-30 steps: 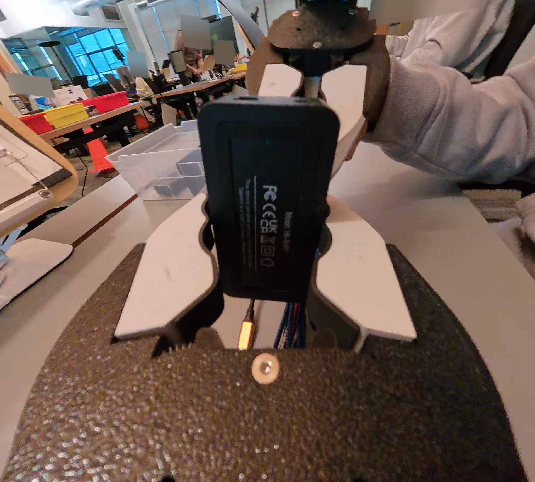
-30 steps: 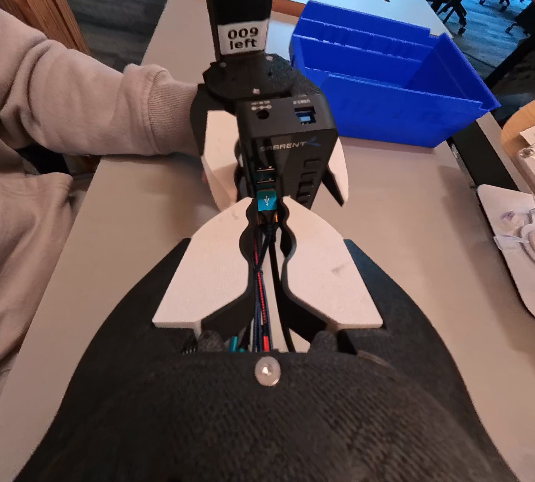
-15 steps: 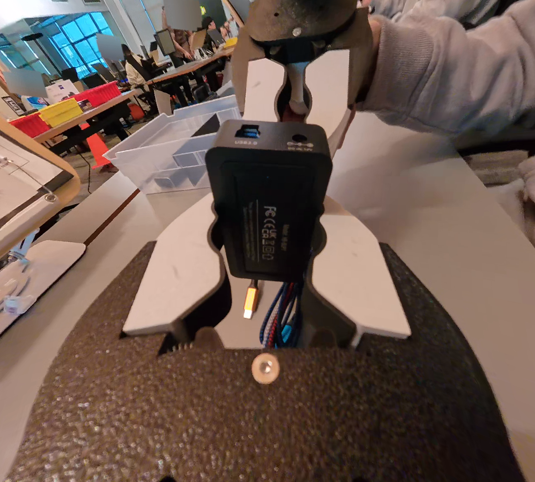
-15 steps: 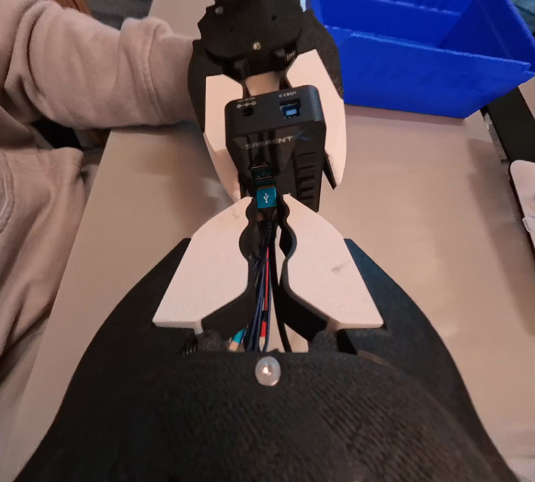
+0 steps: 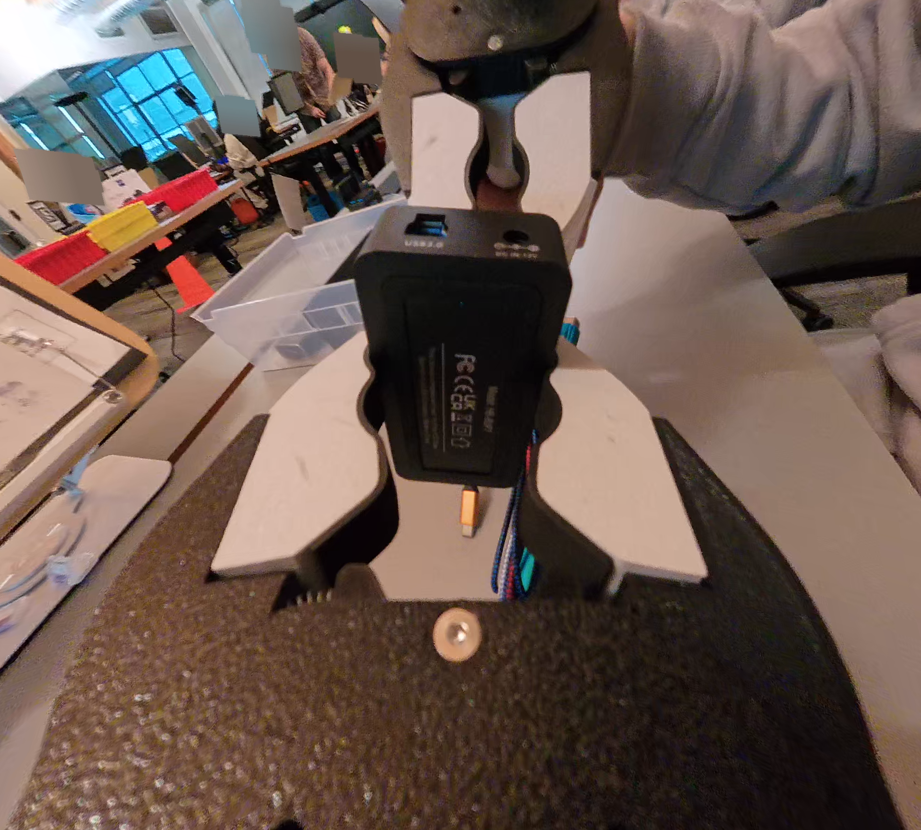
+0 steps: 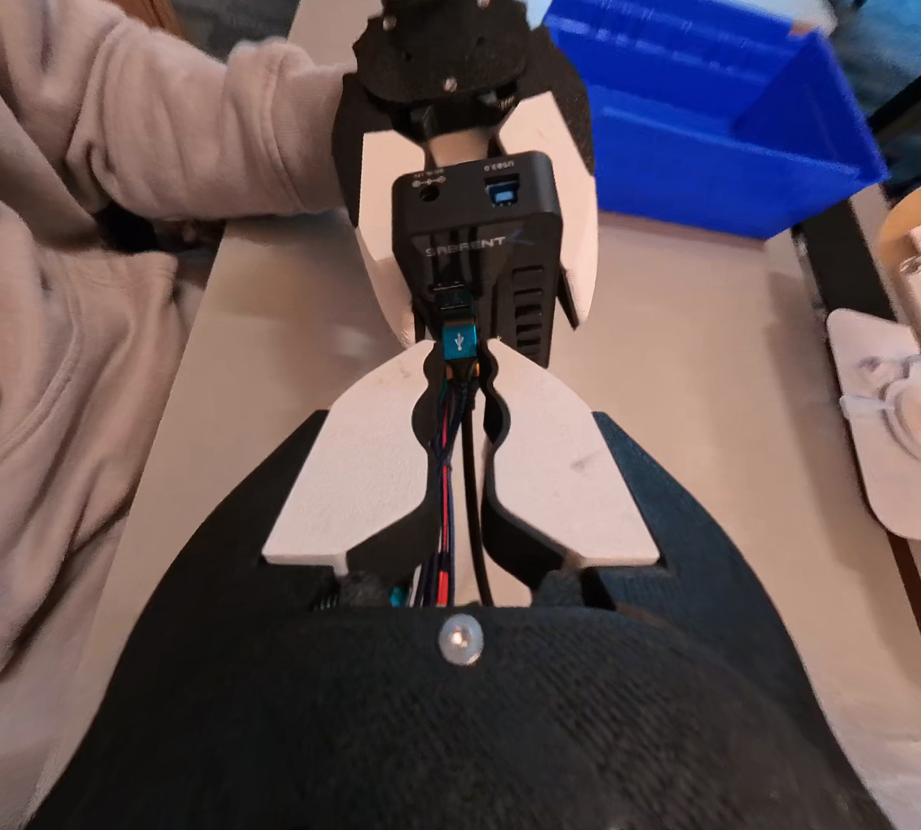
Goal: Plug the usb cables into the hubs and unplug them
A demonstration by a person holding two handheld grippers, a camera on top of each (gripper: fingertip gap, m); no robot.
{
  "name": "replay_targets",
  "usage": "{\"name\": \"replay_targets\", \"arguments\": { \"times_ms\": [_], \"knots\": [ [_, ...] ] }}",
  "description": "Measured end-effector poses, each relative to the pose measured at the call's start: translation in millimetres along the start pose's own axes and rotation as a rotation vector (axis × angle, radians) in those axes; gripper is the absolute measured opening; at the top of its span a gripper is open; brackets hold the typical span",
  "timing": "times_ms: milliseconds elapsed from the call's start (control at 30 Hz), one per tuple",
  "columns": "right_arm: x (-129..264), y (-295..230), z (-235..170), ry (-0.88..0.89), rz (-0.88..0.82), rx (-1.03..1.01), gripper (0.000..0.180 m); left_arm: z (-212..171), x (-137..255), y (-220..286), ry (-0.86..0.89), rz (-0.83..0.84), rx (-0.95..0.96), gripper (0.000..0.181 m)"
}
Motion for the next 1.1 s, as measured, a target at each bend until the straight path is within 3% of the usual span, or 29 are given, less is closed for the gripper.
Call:
{"name": "replay_targets", "arguments": {
  "times_ms": [67, 333, 467, 600, 800, 867, 900, 933, 967, 1033, 1100],
  "knots": [
    [0, -2, -1, 0.094, 0.001, -0.011, 0.019, 2, 5, -3, 0.035, 0.011, 0.023, 0.060],
    [-10, -4, -3, 0.212, -0.037, -0.005, 0.014, -2, 12, -5, 0.152, -0.007, 0.095, 0.059],
    [-13, -5, -4, 0.166, -0.022, -0.024, 0.015, -8, 12, -4, 0.168, -0.028, 0.115, 0.059],
    [-9, -10, 4, -0.018, -0.019, 0.048, 0.015, -10, 8, 1, 0.156, -0.059, 0.093, 0.059],
    [0, -14, 3, -0.088, 0.001, 0.054, 0.015, -2, 1, 8, 0.104, -0.063, 0.047, 0.059],
    [26, -5, -13, -0.292, -0.212, 0.057, 0.014, -2, 13, 2, 0.098, -0.015, 0.030, 0.060],
    [46, -4, -17, -0.183, -0.224, 0.003, 0.014, -5, 30, -9, 0.114, 0.036, 0.069, 0.059],
    [67, -6, -13, 0.045, -0.151, -0.065, 0.014, -6, 46, -19, 0.140, 0.075, 0.094, 0.060],
    [86, -7, -10, 0.121, -0.117, -0.082, 0.014, -3, 57, -25, 0.168, 0.108, 0.095, 0.059],
    [125, -6, -6, 0.061, -0.300, 0.012, 0.014, 6, 69, -32, 0.230, 0.177, 0.111, 0.060],
    [159, -10, 0, 0.057, -0.289, 0.055, 0.014, 14, 80, -36, 0.271, 0.263, 0.097, 0.060]
  ]
}}
Point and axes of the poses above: each gripper's, where its closed fingertips meet, x back along the fingers, z out of its top, y = z × x across the jaws, the point moved 10 cm from there along x, back along the fingers, and after that the axes turned 8 degrees about z, right-handed, at the moved point
